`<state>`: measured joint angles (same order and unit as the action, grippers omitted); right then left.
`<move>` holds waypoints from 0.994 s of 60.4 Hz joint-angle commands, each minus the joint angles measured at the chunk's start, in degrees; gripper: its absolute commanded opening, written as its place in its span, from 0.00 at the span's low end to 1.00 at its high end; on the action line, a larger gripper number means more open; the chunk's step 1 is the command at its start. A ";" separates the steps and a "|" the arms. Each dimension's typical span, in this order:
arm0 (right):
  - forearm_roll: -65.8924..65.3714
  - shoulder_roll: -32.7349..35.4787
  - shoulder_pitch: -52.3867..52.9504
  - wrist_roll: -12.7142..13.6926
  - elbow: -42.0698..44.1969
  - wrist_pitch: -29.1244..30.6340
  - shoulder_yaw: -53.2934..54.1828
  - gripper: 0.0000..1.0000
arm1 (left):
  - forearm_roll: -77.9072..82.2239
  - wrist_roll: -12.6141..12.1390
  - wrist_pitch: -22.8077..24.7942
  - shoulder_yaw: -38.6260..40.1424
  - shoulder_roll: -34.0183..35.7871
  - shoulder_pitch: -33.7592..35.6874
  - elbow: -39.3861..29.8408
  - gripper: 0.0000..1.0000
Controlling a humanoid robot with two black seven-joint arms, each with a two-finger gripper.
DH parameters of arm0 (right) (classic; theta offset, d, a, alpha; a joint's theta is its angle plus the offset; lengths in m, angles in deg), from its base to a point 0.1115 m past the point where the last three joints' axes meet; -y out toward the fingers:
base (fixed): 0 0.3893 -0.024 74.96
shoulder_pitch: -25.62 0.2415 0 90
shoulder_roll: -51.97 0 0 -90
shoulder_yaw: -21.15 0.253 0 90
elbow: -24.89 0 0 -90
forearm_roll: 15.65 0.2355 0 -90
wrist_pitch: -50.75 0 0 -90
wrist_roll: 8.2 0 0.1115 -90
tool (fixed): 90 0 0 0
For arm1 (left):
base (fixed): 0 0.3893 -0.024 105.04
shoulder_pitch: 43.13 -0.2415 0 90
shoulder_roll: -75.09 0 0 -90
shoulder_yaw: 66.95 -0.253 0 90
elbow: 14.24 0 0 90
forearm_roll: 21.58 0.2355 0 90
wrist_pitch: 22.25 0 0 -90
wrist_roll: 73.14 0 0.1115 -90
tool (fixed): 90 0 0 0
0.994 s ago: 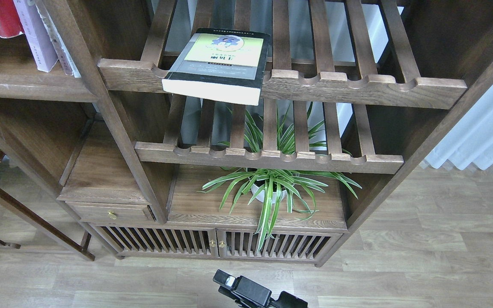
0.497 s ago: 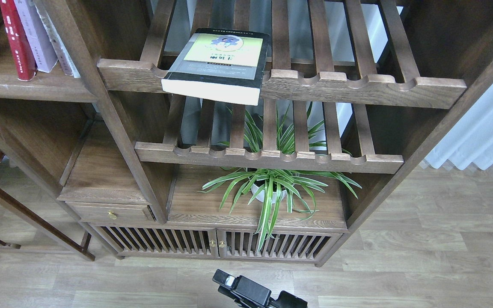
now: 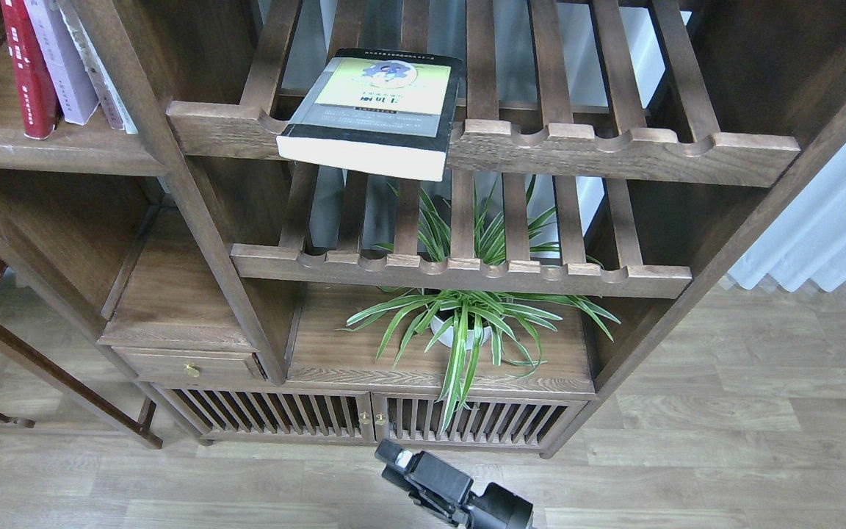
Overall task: Organize books on shelf
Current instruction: 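Raise the right gripper up to the white book on the upper shelf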
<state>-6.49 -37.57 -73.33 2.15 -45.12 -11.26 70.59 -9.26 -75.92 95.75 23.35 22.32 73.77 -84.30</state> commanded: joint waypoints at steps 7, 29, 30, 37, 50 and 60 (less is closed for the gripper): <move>-0.02 -0.46 0.42 -1.82 -0.12 0.00 0.48 0.90 | -1.25 -0.04 0.00 5.06 -0.93 -10.54 -8.24 0.72; -0.28 -0.46 0.51 -3.05 -3.28 0.00 0.30 0.87 | -2.66 -0.30 0.00 8.84 -9.10 -27.59 -16.42 0.83; -0.28 -0.46 0.51 -3.05 -3.46 0.00 0.30 0.87 | -2.66 -0.39 0.00 8.84 -9.45 -28.04 -16.51 0.83; -0.55 -0.46 0.60 -3.84 -5.92 0.00 0.30 0.86 | -2.66 -0.92 0.00 8.84 -13.67 -32.43 -16.42 0.88; -1.51 -0.46 4.98 -5.16 -6.62 0.00 0.83 0.86 | -2.66 -0.92 0.00 8.05 -17.71 -35.33 -13.44 0.99; -1.69 -0.46 10.00 -5.16 -6.98 0.00 0.83 0.86 | -2.74 -0.83 0.00 7.35 -19.12 -36.74 -10.71 1.00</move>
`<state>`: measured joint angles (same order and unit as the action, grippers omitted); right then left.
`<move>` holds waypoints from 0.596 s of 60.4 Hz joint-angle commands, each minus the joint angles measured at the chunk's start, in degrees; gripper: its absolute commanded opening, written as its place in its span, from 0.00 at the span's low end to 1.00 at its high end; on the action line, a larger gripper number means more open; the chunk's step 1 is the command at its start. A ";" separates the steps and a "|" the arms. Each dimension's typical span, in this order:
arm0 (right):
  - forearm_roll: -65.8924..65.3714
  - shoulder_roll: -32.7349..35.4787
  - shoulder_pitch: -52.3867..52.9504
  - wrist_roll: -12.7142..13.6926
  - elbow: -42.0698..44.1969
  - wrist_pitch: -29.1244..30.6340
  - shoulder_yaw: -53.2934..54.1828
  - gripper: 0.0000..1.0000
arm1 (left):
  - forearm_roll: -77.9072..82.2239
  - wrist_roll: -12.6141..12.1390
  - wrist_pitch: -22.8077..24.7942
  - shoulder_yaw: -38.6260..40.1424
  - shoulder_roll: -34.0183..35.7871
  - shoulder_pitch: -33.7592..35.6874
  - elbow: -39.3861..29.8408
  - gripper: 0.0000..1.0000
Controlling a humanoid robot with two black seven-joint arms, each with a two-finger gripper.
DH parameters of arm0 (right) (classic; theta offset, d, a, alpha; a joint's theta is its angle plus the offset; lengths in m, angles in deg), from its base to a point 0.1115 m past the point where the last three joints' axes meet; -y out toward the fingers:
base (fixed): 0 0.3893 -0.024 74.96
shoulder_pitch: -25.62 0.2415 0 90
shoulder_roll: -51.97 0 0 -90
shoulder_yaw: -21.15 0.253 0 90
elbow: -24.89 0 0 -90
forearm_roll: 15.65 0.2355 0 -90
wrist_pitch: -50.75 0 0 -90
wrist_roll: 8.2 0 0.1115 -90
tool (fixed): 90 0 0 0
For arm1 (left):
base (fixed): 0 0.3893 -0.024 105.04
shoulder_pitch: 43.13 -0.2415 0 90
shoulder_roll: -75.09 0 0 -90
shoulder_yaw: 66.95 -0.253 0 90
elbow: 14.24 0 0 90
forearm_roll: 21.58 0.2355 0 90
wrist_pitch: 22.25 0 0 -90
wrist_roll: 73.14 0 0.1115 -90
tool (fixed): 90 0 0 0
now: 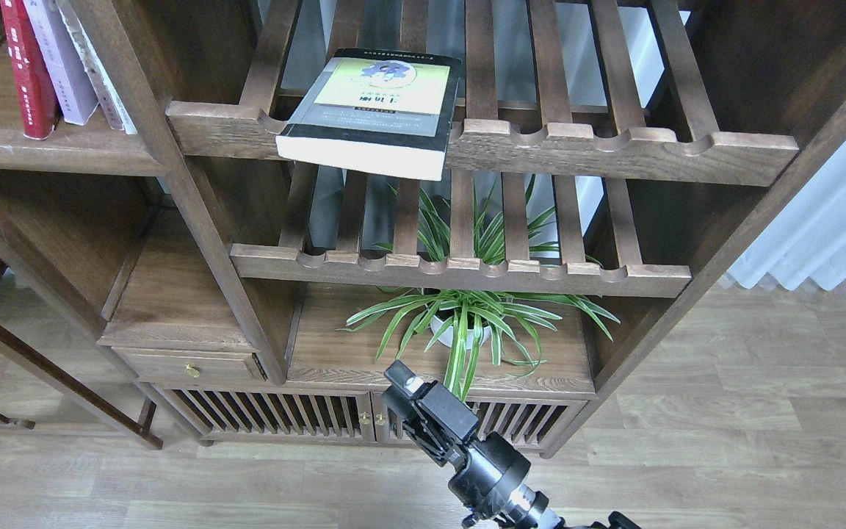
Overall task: Organize books on shelf
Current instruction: 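Raise the right gripper up to the white book on the upper shelf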
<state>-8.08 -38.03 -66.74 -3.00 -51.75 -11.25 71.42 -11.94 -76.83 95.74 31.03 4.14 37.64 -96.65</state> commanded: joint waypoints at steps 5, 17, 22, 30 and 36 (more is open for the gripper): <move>-0.19 0.00 6.92 -0.01 -1.14 0.00 0.00 0.86 | -0.16 0.08 0.01 -0.33 -1.21 -0.62 3.40 1.00; -2.03 0.00 13.52 -0.10 -3.51 0.00 -0.09 0.85 | -0.77 0.08 0.01 -0.24 -1.21 -1.06 5.42 1.00; -2.91 0.00 15.80 -0.98 -5.18 0.00 -0.79 0.84 | -1.39 -0.01 0.01 -0.24 -1.21 -1.32 5.68 1.00; -3.53 0.00 17.47 -2.91 -5.27 0.00 -1.05 0.85 | -1.82 -0.01 0.01 -0.24 -1.21 -1.41 5.60 1.00; -3.53 0.00 18.26 -4.32 -5.27 0.00 -0.88 0.85 | -2.18 0.08 0.01 -0.24 -1.21 -1.41 5.68 1.00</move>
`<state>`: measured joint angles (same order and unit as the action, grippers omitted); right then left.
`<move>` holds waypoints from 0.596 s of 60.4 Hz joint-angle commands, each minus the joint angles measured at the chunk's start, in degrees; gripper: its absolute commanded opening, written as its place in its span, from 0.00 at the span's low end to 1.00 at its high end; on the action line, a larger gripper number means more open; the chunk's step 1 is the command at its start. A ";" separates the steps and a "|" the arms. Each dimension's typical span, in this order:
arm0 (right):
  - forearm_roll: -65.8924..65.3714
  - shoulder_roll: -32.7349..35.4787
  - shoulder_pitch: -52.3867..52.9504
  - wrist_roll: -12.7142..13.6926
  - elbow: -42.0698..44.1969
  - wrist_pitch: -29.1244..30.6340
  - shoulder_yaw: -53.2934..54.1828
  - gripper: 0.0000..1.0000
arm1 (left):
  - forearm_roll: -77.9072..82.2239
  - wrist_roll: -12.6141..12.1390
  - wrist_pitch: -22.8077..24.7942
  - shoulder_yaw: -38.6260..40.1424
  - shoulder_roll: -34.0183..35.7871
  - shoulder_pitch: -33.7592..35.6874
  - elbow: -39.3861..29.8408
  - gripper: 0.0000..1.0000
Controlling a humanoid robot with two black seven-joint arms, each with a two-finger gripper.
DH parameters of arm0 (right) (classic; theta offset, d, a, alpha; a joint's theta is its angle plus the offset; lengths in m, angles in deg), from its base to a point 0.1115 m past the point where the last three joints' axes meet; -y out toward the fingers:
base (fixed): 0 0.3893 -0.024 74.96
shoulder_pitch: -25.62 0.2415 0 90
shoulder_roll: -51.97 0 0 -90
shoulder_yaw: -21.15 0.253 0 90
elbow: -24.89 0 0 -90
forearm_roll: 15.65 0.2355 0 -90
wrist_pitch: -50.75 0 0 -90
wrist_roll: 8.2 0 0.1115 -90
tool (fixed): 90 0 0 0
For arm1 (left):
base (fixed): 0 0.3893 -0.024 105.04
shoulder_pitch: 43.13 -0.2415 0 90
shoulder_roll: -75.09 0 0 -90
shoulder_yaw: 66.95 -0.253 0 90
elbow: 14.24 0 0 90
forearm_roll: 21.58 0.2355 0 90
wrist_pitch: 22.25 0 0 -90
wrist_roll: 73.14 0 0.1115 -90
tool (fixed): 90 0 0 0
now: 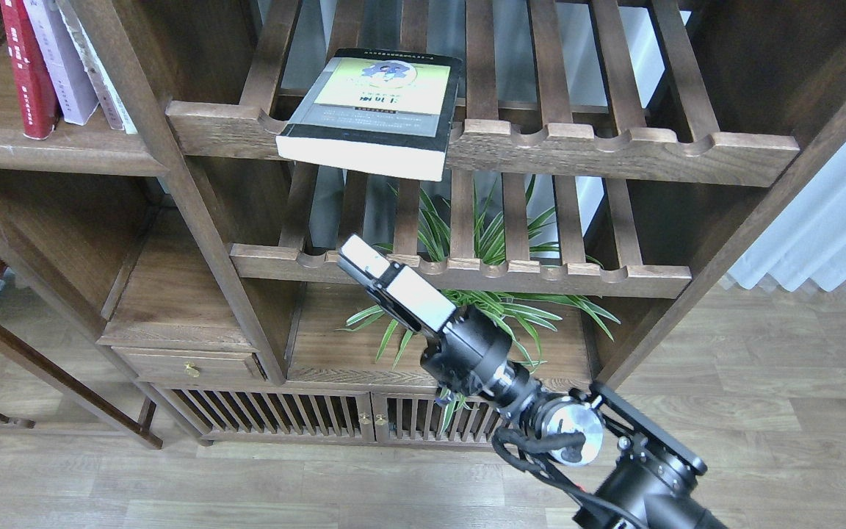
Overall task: Organize books on shelf
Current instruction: 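Raise the right gripper up to the white book on the upper shelf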
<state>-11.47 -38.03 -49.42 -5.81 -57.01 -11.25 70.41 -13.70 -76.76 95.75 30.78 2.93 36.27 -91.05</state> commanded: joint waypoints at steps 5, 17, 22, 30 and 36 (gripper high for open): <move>-0.23 0.00 1.91 -2.20 0.08 0.00 0.13 0.85 | -0.77 -0.07 0.00 0.00 0.00 0.05 0.17 1.00; 0.04 0.00 4.20 -3.88 0.87 -5.41 0.84 0.90 | -0.85 -0.07 0.00 -0.09 0.00 0.23 0.17 1.00; 0.30 0.00 5.16 -3.88 1.13 -6.47 0.93 0.91 | -0.94 0.01 0.00 0.00 0.00 0.23 0.17 1.00; 0.39 0.00 7.01 -4.57 2.10 -9.89 1.10 0.91 | -0.94 0.10 0.00 0.09 0.00 0.32 0.34 1.00; 0.48 0.00 8.50 -6.51 2.18 -10.86 1.10 0.91 | -1.73 -0.07 0.00 0.00 0.09 0.32 0.26 1.00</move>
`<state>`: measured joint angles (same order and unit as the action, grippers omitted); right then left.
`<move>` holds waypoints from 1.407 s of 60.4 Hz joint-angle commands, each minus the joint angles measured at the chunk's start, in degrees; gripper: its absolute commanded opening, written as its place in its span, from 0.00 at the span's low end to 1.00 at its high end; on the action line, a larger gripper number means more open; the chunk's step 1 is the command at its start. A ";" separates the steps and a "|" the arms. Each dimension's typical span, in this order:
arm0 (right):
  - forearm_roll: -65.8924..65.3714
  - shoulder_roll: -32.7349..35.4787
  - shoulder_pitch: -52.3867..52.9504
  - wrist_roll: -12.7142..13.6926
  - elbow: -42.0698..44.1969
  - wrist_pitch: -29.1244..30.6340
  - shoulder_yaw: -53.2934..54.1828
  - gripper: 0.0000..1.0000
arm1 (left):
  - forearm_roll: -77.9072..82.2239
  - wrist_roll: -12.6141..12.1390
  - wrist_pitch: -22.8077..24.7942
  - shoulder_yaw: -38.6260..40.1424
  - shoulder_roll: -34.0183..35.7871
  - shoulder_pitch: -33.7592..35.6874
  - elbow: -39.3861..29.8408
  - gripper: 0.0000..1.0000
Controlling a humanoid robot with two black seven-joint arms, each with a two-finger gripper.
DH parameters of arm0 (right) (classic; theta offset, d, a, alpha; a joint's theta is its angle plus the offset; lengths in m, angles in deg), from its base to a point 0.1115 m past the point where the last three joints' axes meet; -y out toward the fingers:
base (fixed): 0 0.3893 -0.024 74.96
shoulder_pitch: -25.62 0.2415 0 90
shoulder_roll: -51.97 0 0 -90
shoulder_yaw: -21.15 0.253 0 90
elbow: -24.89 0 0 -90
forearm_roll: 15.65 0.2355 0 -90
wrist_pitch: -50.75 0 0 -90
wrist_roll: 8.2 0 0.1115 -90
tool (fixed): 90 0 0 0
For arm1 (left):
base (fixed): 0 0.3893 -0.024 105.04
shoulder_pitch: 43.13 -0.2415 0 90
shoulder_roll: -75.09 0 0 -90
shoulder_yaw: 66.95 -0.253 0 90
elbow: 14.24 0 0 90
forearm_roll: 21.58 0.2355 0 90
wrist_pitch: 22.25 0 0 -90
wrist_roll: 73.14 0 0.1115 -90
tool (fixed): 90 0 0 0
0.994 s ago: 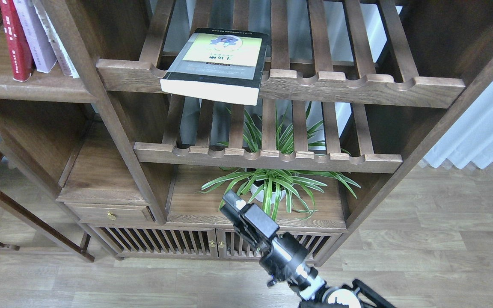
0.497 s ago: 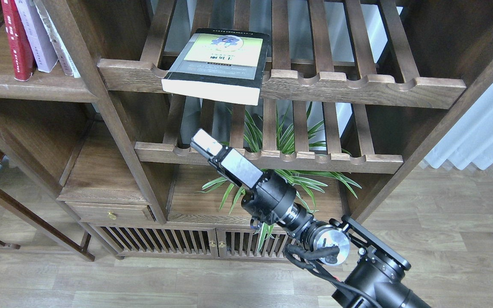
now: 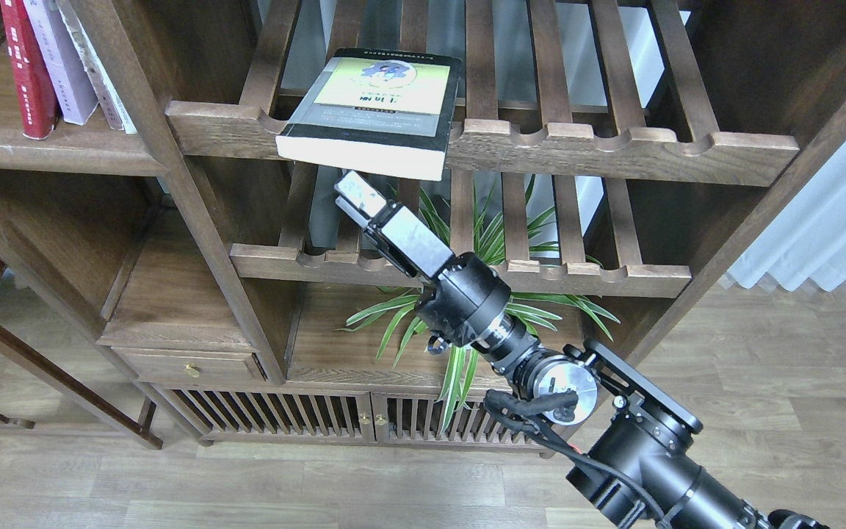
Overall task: Organize books on shelf
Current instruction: 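Raise the right gripper up to the white book on the upper shelf, then grasp the white book's edge with the right gripper and pull it down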
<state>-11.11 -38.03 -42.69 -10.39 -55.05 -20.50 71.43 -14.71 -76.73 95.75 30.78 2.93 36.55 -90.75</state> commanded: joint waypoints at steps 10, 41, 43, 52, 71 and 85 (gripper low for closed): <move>0.20 0.00 2.83 -2.29 0.49 -4.60 0.96 0.91 | -1.07 -0.11 0.00 0.09 0.44 0.13 -0.05 1.00; 0.38 0.00 3.27 -2.64 0.31 -7.15 3.33 0.87 | -1.07 -0.11 0.00 0.36 0.62 0.30 -0.13 1.00; 0.38 0.00 3.27 -2.64 0.31 -7.59 3.94 0.87 | -1.07 -0.11 0.00 0.45 0.62 0.30 -0.13 1.00; 0.38 0.00 3.27 -2.90 0.31 -9.88 4.91 0.84 | -1.07 -0.11 0.00 0.45 0.62 0.30 -0.22 1.00; 0.38 0.00 2.56 -3.34 -0.13 -9.09 5.00 0.46 | -1.07 -0.11 0.00 1.06 0.70 0.48 -0.13 1.00; 0.20 0.00 -0.34 -2.82 -0.22 -1.18 4.39 0.03 | -1.16 -0.02 0.00 1.15 1.06 0.48 0.04 1.00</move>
<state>-10.71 -38.02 -42.04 -13.66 -55.24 -24.80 76.44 -15.86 -76.76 95.75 31.93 3.95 37.04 -90.82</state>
